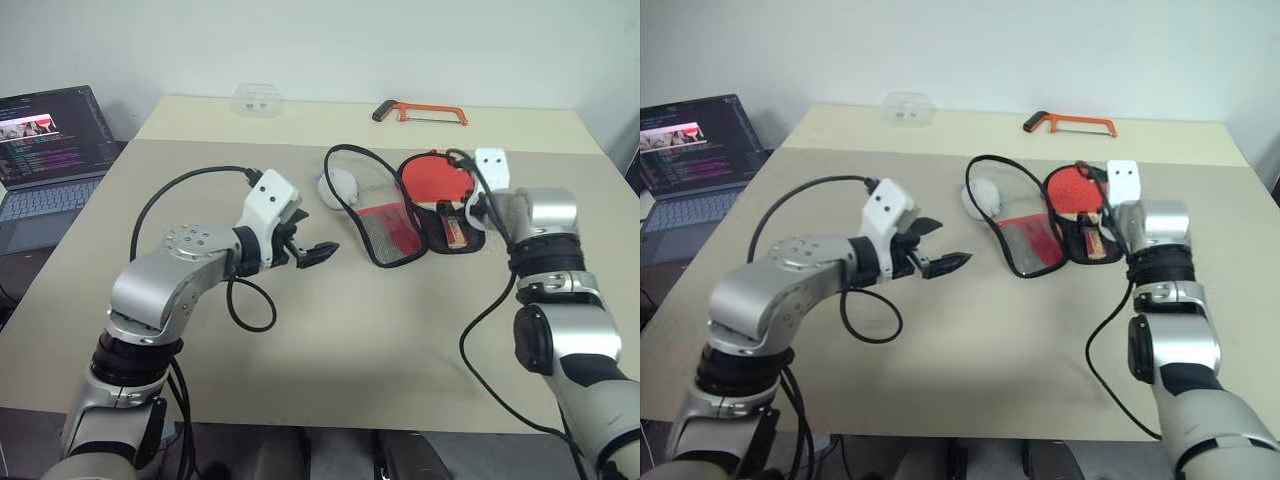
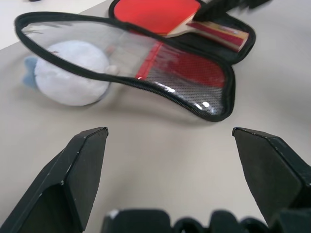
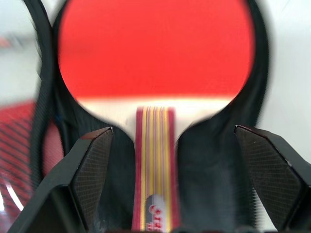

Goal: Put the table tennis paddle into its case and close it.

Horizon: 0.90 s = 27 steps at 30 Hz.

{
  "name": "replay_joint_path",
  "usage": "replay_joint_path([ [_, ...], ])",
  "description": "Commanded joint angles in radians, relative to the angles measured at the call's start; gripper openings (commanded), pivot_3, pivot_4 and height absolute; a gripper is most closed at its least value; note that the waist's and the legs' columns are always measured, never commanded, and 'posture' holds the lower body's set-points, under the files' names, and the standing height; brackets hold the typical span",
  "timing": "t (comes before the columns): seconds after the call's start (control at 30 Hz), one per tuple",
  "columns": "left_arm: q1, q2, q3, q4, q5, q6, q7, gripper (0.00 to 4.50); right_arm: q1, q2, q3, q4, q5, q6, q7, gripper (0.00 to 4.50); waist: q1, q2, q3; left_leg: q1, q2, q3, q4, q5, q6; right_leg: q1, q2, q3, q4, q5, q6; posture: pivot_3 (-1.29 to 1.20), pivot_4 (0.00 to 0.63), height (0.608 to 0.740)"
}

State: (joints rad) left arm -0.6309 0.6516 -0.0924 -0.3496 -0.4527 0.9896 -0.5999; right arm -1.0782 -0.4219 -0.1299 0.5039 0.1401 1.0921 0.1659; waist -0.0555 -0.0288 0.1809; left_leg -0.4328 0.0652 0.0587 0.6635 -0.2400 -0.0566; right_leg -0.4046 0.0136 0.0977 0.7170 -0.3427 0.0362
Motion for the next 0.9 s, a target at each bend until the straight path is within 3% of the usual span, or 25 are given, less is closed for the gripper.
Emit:
replay_joint_path([
  [0.03,0.006,0.030,0.031,0.009,0.014,-0.045,-0.025,4.50,0.013,-0.094,0.007,-0.221,0.030,0.131,0.064,4.46,0.002,0.000,0.000,0.000,0.000,0.000,0.000,0.000,0.000,0.000,0.000,0.000,0.000,0.000,0.000,0.00,0.150,0.740],
  [0.13,0.012,0.040,0.022,0.039,0.028,-0.076,-0.045,4.50,0.071,-0.202,0.018,-0.340,0.047,0.092,0.165,4.46,0.007,0.000,0.000,0.000,0.000,0.000,0.000,0.000,0.000,0.000,0.000,0.000,-0.001,0.000,0.000,0.00,0.150,0.740],
  [0.23,0.007,0.037,-0.001,0.080,0.052,-0.111,-0.058,4.50,0.192,-0.319,0.022,-0.426,0.105,-0.086,0.383,4.46,0.015,0.000,0.000,0.000,-0.001,0.000,0.000,0.000,0.000,0.000,0.000,0.000,-0.002,0.000,0.000,0.00,0.150,0.740],
  [0.33,-0.017,0.020,-0.045,0.138,0.093,-0.162,-0.072,4.50,0.401,-0.434,-0.077,-0.524,0.220,-0.347,0.710,4.46,0.025,0.000,0.000,0.000,-0.001,-0.001,0.000,0.000,0.001,0.001,0.001,-0.001,-0.003,0.000,0.000,0.00,0.150,0.740],
  [0.5,-0.051,-0.016,-0.098,0.215,0.147,-0.223,-0.097,4.50,0.580,-0.542,-0.196,-0.501,0.336,-0.451,0.953,4.46,0.024,0.000,0.000,0.000,-0.001,0.000,0.002,0.000,0.001,0.002,0.001,-0.001,-0.003,0.000,0.000,0.00,0.150,0.740],
  [0.7,-0.071,-0.044,-0.132,0.266,0.189,-0.262,-0.129,4.50,0.693,-0.585,-0.307,-0.440,0.417,-0.512,1.097,4.46,0.022,-0.001,0.000,0.008,-0.001,-0.002,0.002,-0.001,0.002,0.013,0.001,-0.002,-0.004,0.000,0.000,0.00,0.150,0.740],
  [0.9,-0.101,-0.079,-0.155,0.325,0.233,-0.273,-0.137,4.50,0.720,-0.585,-0.313,-0.460,0.422,-0.526,1.088,4.46,0.022,-0.001,0.000,0.016,-0.001,-0.002,0.002,-0.002,0.005,0.020,0.001,-0.001,-0.003,0.000,0.000,0.00,0.150,0.740],
])
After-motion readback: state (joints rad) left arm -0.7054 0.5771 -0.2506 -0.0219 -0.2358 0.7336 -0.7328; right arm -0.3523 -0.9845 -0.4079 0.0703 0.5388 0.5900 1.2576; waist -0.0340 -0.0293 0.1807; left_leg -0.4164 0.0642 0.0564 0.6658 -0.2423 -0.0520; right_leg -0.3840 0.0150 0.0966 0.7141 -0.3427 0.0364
